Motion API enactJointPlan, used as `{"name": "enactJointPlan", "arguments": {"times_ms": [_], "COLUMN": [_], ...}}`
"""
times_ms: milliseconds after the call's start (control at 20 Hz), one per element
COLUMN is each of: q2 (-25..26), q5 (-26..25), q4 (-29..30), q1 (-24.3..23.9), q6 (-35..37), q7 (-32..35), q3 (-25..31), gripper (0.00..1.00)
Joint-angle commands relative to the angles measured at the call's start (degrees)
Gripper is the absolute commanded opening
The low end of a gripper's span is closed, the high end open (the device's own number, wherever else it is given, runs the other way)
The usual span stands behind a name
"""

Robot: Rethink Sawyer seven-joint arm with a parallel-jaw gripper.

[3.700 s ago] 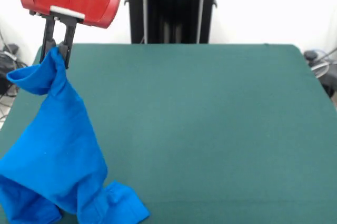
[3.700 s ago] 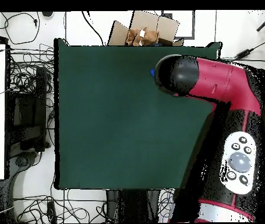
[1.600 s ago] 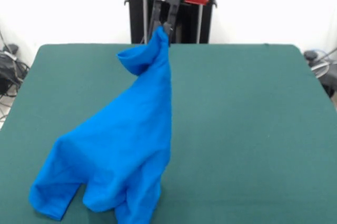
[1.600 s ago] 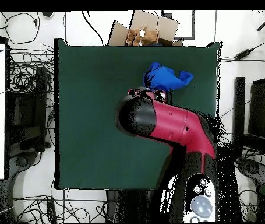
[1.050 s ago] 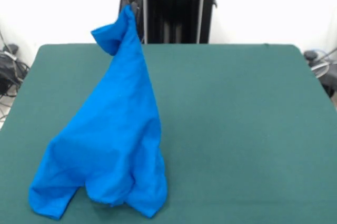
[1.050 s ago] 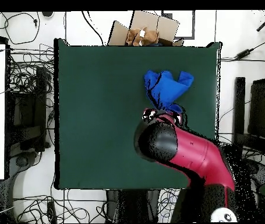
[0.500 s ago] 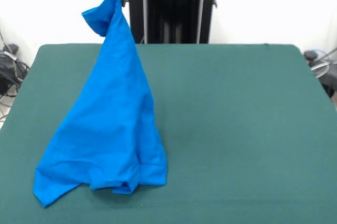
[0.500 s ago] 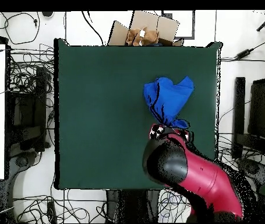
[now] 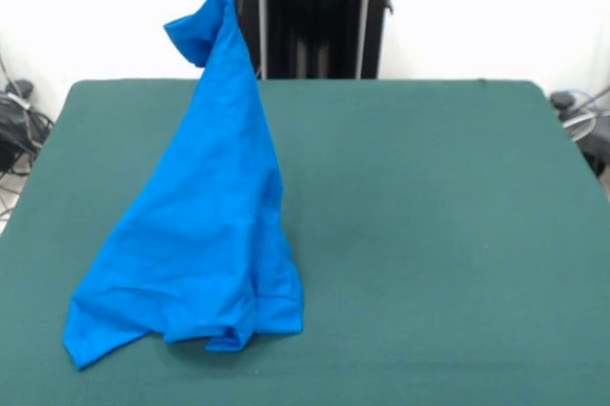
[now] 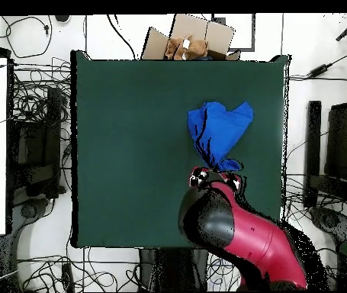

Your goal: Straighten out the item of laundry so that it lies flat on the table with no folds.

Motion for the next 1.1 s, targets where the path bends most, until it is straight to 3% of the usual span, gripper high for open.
{"name": "enactJointPlan", "arguments": {"times_ms": [50,200,450,700,950,1100], "q2": [-1.59,-7.06,-9.24,-14.64,-17.23,-16.28], "q5": [-0.29,0.31,0.58,0.28,0.39,0.49], "q4": [3.70,2.26,2.00,2.65,8.89,11.08], "q1": [3.86,5.75,4.75,3.79,3.15,2.28], "q6": [5.87,15.55,17.86,24.21,19.87,15.95], "q7": [8.88,7.86,6.66,4.08,2.72,3.19], "q3": [2.33,0.14,-0.15,-0.98,-0.66,0.51], "gripper": [0.00,0.00,0.00,0.00,0.00,0.00]}}
